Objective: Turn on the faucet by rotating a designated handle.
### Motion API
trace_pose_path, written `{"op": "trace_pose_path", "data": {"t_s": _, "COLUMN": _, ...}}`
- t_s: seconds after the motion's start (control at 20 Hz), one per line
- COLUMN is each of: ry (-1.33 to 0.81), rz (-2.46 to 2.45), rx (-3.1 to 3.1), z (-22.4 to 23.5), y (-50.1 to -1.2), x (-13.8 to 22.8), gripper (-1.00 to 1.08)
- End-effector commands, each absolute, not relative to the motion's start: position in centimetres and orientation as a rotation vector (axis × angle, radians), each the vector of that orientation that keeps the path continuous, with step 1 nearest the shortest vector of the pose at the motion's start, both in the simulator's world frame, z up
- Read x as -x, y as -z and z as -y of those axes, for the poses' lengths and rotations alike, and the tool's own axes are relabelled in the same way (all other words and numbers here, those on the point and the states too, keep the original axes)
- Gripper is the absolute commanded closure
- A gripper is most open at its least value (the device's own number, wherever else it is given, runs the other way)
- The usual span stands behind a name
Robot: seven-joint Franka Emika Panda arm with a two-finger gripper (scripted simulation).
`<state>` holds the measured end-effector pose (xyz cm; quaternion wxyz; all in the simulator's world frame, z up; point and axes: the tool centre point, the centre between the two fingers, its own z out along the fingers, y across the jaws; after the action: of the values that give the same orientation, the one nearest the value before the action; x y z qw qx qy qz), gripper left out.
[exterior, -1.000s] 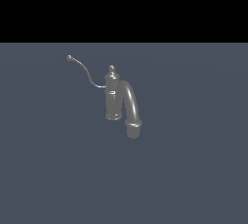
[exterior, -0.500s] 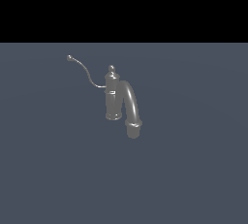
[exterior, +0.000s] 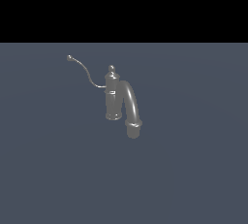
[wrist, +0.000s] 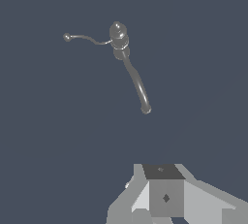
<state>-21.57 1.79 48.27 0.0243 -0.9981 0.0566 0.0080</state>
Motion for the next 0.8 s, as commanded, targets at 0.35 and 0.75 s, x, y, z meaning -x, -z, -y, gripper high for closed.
{"op": "trace_pose_path", "data": {"t_s": 0.35, "ry": -0.037, "rz": -0.476, "rx": 3.05, "z": -3.5, "y": -46.4, "x": 16.2, "gripper": 1.08}}
{"op": "trace_pose_path", "data": {"t_s": 0.75, "ry": -0.046, "rz": -0.744, "rx": 2.996, "z": -5.3, "y": -44.1, "x": 11.6, "gripper": 1.08}}
